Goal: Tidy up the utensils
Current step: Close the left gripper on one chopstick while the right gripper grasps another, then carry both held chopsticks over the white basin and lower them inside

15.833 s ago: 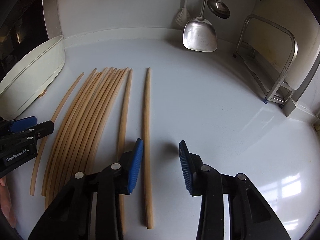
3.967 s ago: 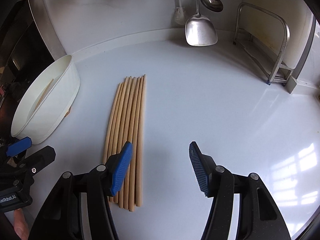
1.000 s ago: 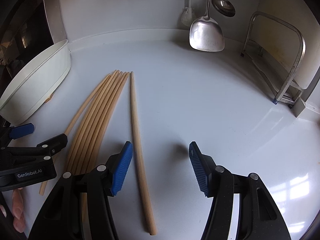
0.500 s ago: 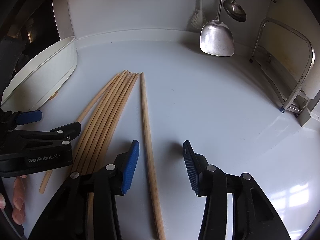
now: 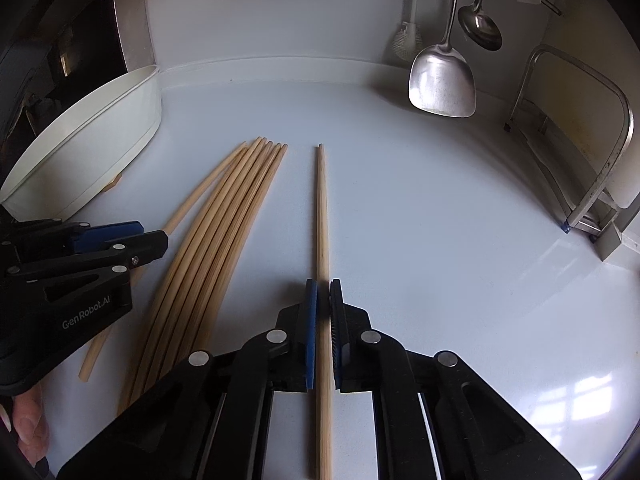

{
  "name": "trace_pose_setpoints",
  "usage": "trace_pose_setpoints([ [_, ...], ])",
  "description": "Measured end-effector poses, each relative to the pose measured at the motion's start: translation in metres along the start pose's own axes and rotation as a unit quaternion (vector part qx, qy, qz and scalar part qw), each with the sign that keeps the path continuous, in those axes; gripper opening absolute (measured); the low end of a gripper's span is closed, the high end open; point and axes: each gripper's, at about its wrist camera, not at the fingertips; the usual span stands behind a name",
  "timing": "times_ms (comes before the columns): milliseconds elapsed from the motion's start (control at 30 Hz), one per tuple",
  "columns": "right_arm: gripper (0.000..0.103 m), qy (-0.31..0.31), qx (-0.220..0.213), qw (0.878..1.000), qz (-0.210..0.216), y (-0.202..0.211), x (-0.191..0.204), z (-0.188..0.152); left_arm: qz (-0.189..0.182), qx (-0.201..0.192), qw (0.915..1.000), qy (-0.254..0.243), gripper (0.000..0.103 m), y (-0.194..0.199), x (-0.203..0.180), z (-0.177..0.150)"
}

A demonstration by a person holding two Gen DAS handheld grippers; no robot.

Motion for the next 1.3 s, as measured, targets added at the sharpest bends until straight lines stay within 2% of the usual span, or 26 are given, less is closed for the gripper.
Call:
trace_pose_setpoints([
  [133,0.006,-0.026,0.008,1.000,0.006,0.002,-0.004,0.001,-0.019,0.010,0.9998,0.003,0.008,0.003,0.006,-0.001],
  [233,0.006,-0.036,0.008,0.999,0.002,0.011,-0.003,0.004,-0.029,0.003,0.9996,0.000,0.008,0.016,0.009,0.001],
  [433,0.006,-0.051,-0.005,0.999,-0.002,0.039,0.009,0.024,-0.063,-0.019,0.9978,-0.003,0.008,0.058,0.027,0.017],
  [567,0.006,-0.058,-0.022,0.998,0.000,0.060,0.028,0.048,-0.067,-0.040,0.9970,0.001,0.008,0.090,0.057,0.033],
  [767,0.006,-0.055,-0.046,0.997,0.022,0.075,0.079,0.091,-0.026,-0.050,0.9982,0.023,0.007,0.104,0.132,0.058],
  [967,0.006,-0.045,-0.045,0.996,0.060,0.056,0.149,0.130,0.016,-0.036,0.9976,0.057,0.008,0.090,0.213,0.067],
  [1100,0.006,-0.028,-0.032,0.996,0.079,0.034,0.196,0.153,0.021,-0.025,0.9975,0.063,0.008,0.077,0.253,0.072],
  [1300,0.006,-0.021,0.013,0.996,0.089,-0.009,0.244,0.172,0.014,-0.006,0.9983,0.056,0.008,0.051,0.278,0.082],
])
Point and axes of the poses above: each gripper's, at about its wrist camera, not at the fingertips, and y roughly against the way its jaws point, x to its left, z to its top, and after that the axes turned 1 degree about y, right-handed
